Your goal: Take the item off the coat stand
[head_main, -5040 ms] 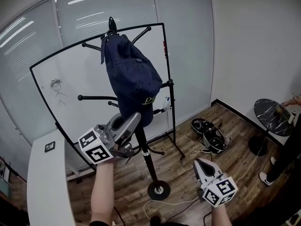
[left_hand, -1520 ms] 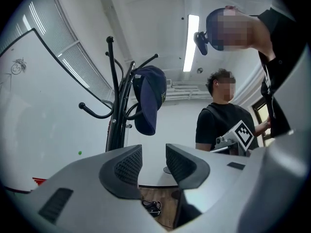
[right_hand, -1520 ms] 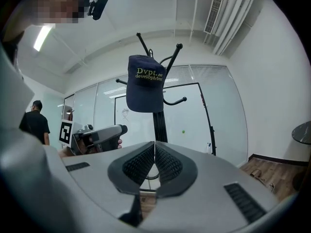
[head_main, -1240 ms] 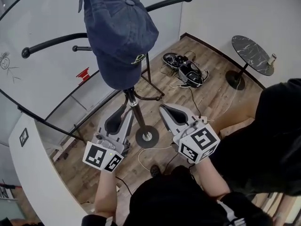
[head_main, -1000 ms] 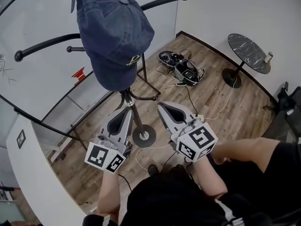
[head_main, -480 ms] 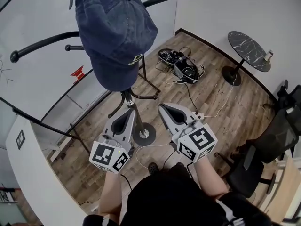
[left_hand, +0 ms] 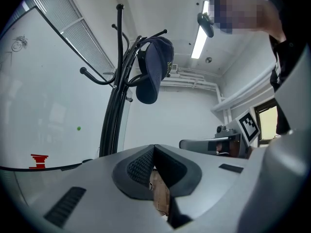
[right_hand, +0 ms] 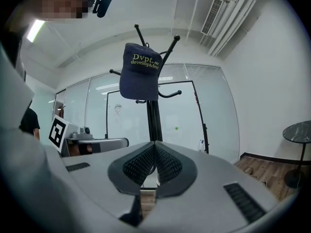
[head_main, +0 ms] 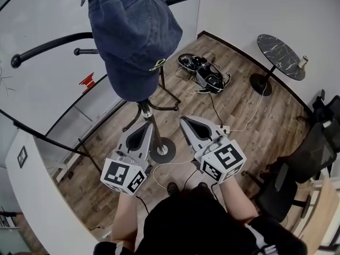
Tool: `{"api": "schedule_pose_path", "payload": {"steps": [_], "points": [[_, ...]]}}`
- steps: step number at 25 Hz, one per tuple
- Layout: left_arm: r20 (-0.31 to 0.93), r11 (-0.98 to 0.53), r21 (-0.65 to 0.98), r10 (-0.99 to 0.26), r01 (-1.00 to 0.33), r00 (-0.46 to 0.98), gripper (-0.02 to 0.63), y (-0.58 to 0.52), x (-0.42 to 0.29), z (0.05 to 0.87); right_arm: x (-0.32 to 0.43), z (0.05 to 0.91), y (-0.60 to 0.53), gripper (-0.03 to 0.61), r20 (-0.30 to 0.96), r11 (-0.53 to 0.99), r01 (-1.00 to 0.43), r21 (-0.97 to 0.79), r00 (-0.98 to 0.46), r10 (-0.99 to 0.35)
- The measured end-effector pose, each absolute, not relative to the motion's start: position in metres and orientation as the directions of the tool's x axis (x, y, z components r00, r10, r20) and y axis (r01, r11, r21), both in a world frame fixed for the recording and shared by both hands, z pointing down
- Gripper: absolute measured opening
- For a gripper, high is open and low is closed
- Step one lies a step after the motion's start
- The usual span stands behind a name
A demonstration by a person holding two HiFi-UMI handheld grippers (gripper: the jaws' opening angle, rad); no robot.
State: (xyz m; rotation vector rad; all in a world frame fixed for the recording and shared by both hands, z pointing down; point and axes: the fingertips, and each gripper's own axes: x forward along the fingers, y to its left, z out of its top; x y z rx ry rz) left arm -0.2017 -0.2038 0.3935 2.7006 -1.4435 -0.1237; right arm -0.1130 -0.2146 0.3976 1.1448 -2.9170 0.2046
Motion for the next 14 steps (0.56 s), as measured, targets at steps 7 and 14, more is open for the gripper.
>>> {"api": "schedule_pose_path", "payload": {"steps": [7,14], "points": [[-0.027,-0.56,0.109,-0.828,-0.821,0.561,0.015,-0.2056,-0.2002,0.3949,-0.1145,0.3975,-0.2148,0.031,0.051,0.733,-0.671,-0.111,-0.74,-0.67],[-0.023,-0.568,0.112,-0.822,-0.815,0.569,0.015,-0.2051,-0.1993,0.3969,-0.114,0.3989,-0.2143,0.031,0.06,0.733,-0.671,-0.111,-0.741,-0.668]]}}
